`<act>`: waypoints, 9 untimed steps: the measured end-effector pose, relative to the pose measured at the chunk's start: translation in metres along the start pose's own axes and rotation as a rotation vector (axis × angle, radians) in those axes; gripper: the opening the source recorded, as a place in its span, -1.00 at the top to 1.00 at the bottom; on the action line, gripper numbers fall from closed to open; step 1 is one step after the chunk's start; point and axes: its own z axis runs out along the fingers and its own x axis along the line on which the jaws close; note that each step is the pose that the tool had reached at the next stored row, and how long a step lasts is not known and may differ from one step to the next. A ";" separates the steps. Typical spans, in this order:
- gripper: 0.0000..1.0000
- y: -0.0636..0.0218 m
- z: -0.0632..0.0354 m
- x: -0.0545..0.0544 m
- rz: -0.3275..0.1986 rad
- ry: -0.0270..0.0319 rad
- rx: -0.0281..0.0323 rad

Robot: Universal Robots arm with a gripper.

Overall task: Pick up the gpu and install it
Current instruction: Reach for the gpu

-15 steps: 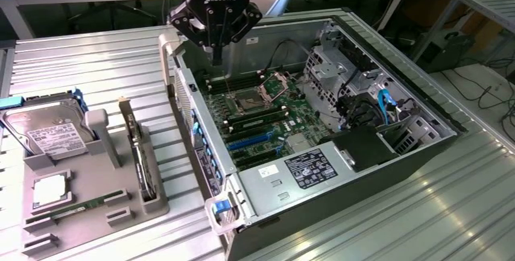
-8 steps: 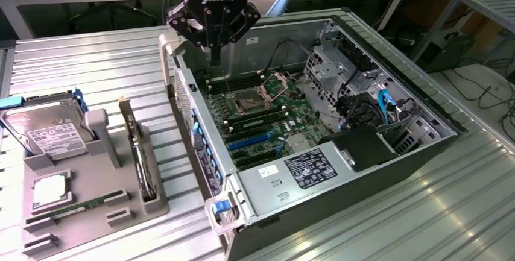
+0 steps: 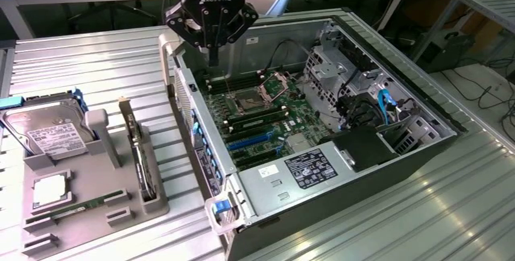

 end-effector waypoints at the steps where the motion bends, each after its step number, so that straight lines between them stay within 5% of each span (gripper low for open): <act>1: 0.79 0.0000 0.0000 0.000 0.000 0.0000 0.0000; 9: 0.79 -0.0003 -0.0001 0.003 0.000 0.0000 0.0000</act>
